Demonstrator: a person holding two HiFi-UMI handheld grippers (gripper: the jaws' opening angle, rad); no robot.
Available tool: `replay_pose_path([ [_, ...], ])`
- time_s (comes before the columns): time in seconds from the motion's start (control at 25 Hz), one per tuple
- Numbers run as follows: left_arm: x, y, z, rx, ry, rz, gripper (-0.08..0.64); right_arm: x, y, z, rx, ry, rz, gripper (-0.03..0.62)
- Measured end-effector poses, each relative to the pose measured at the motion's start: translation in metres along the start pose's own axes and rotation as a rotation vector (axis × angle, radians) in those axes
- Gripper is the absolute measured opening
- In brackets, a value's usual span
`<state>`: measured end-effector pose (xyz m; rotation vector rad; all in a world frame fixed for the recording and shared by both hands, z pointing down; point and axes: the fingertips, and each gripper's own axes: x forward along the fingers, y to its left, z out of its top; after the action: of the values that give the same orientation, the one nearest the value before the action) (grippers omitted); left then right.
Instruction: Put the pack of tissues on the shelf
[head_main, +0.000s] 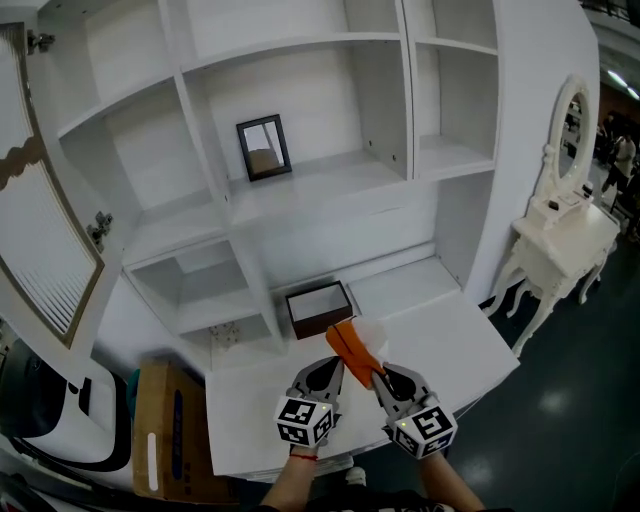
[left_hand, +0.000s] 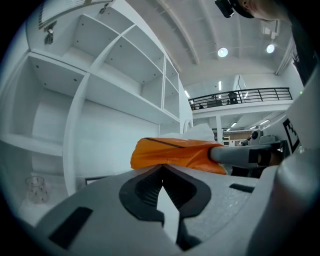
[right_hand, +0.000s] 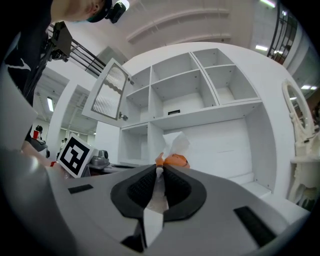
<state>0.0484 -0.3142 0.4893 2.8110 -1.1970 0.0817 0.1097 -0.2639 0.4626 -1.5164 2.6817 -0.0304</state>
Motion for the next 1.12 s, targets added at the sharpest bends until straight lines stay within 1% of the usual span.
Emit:
replay_pose_path([
  [0.16,0.014,0.024,0.034,0.033,-0.033,0.015,0.006,0.031,-0.011,0.026,-0.033,-0.022,0.025,0.023],
  [0.28,0.025,0.042,0.054,0.049,-0.037,0.026,0.006,0.054,-0.018,0.045,-0.046,-0.029,0.041,0.023],
  [0.48,0.038,0.058,0.087,0.078,-0.052,-0.002,0.006,0.085,-0.029,0.08,-0.064,-0.072,0.074,0.023],
  [0.6,0.041,0.067,0.101,0.077,-0.07,-0.013,0.006,0.097,-0.032,0.1,-0.091,-0.107,0.111,0.023],
  [0.72,0.046,0.069,0.109,0.071,-0.06,-0.018,0.006,0.102,-0.031,0.119,-0.09,-0.139,0.162,0.023],
  [0.8,0.047,0.066,0.115,0.098,-0.052,-0.025,0.006,0.104,-0.029,0.133,-0.085,-0.156,0.209,0.023],
  [0.88,0.046,0.068,0.126,0.119,-0.062,-0.018,0.006,0.108,-0.032,0.141,-0.094,-0.155,0.234,0.023],
  [0.92,0.046,0.07,0.133,0.115,-0.074,-0.017,0.006,0.11,-0.033,0.147,-0.095,-0.16,0.244,0.023],
  [1.0,0.043,0.071,0.148,0.082,-0.101,-0.034,0.006,0.112,-0.032,0.163,-0.09,-0.18,0.276,0.023],
  [1.12,0.038,0.071,0.167,0.032,-0.13,-0.066,0.006,0.111,-0.028,0.183,-0.068,-0.194,0.356,0.023],
])
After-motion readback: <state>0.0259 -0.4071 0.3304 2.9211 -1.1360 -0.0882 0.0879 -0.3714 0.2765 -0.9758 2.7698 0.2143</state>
